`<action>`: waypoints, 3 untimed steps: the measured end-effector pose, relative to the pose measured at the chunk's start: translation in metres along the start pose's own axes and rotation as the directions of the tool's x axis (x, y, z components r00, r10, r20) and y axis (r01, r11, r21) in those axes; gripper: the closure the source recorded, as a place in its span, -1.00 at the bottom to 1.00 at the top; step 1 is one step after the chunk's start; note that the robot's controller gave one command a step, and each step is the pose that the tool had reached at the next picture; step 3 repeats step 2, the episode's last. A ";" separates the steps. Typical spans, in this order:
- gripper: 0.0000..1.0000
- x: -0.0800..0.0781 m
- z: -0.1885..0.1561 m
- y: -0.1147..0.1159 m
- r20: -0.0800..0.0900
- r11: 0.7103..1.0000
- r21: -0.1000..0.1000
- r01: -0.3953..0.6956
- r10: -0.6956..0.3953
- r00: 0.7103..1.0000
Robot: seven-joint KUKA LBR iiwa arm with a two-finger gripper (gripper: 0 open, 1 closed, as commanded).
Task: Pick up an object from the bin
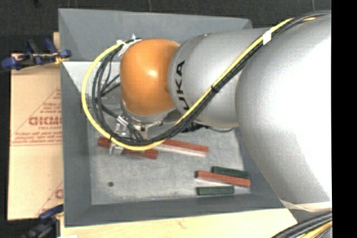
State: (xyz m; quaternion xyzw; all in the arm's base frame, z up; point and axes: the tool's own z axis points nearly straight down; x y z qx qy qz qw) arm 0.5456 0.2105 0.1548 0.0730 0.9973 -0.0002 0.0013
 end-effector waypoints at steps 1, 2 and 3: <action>1.00 0.003 -0.042 -0.006 -0.007 1.000 0.002 -0.014 0.014 1.000; 1.00 -0.001 -0.088 -0.004 0.000 0.999 -0.003 -0.043 0.043 0.999; 1.00 -0.001 -0.088 -0.004 0.000 0.999 -0.003 -0.043 0.043 0.999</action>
Offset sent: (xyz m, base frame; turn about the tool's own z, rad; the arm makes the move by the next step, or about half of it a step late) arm -0.0010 -0.0038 0.0872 0.0478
